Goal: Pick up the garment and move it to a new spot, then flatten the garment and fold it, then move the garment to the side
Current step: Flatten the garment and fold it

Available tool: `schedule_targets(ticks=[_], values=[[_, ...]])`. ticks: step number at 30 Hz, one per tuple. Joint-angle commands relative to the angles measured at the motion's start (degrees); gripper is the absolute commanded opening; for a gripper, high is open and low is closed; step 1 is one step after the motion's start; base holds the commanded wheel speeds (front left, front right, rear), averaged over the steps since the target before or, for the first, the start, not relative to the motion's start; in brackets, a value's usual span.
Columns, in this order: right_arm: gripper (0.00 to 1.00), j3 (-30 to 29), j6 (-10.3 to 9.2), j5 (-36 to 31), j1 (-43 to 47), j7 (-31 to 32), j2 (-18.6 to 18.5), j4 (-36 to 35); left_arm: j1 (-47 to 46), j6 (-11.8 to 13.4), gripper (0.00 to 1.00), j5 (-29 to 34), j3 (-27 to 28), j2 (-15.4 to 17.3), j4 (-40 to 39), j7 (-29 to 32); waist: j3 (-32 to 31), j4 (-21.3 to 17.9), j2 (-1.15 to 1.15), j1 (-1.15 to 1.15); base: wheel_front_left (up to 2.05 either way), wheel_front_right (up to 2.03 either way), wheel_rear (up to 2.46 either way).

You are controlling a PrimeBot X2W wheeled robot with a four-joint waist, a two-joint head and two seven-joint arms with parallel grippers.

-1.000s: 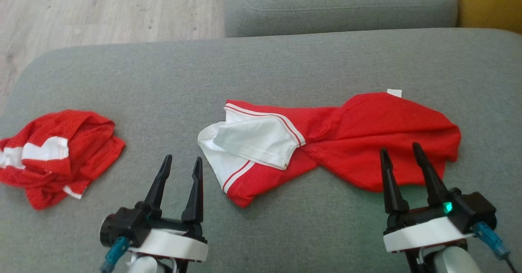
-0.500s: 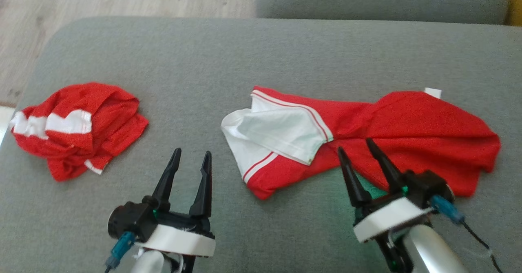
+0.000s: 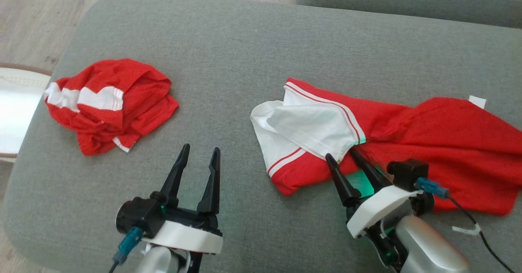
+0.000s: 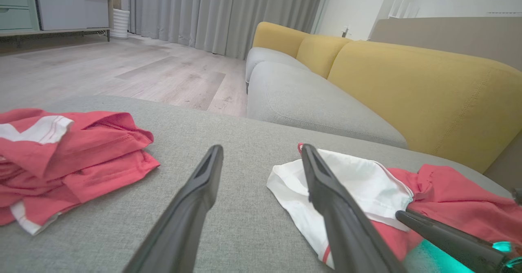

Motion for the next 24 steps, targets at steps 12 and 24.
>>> schedule_targets(ticks=[12, 24], values=[[0.00, 6.14, 0.44, 4.99, -3.59, -2.65, -2.22, -2.52, -2.16, 0.46, 1.00, -0.70, 1.82, -0.04, -1.51, -0.29, -0.62, 1.22, 0.00, -0.01, 0.00, 0.00, 0.00], [0.00, 1.01, 0.44, 5.40, -8.17, -2.96, -4.10, -8.28, -1.78, 0.49, 1.00, -0.28, 1.58, -0.04, -1.32, -0.29, -0.68, 1.14, 0.00, -0.01, 0.00, 0.00, 0.00]])
